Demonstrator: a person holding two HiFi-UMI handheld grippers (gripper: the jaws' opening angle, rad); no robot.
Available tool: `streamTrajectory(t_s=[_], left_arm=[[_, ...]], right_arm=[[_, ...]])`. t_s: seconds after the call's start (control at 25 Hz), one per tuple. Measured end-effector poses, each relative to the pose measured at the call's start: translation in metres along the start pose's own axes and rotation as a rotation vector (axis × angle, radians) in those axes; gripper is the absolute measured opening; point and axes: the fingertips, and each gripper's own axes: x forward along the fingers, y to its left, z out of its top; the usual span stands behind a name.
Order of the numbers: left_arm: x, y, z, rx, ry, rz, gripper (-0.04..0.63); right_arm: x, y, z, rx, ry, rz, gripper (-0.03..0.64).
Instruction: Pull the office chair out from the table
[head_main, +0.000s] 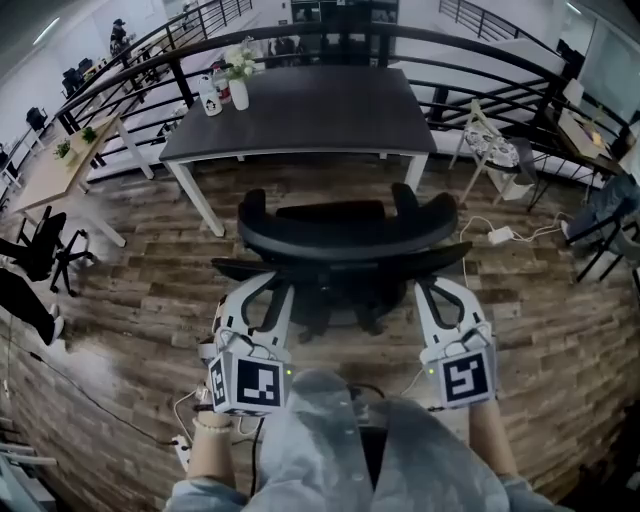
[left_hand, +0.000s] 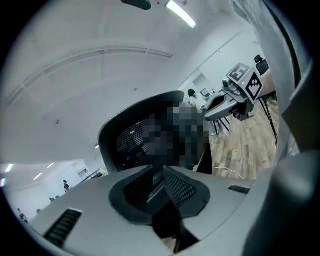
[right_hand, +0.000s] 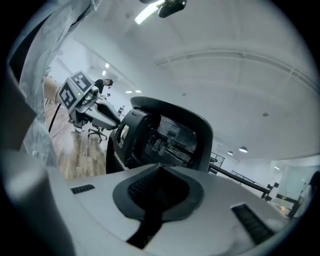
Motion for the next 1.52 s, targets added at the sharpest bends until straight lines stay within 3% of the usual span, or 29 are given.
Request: streamTrajectory(t_s=[0.24,0.52,1.52], left_arm=[[-0.003,-0.017,0.002,-0.044,-0.019,-0.030,0.002],[-0.001,-0.027,0.004,-0.059,-0.028,-0.064,0.002],[0.012,-0.040,0.009,0.001,-0.013,-0.110,0.002]], right_arm=[[-0.001,0.004,-0.004,0.062,0.004,0.006,0.005],[0.000,0.012,-0.007,0.072,0.016,0.017,0.004],[-0.007,0.008,-0.012,0.054,0.021,0.025,0.003]])
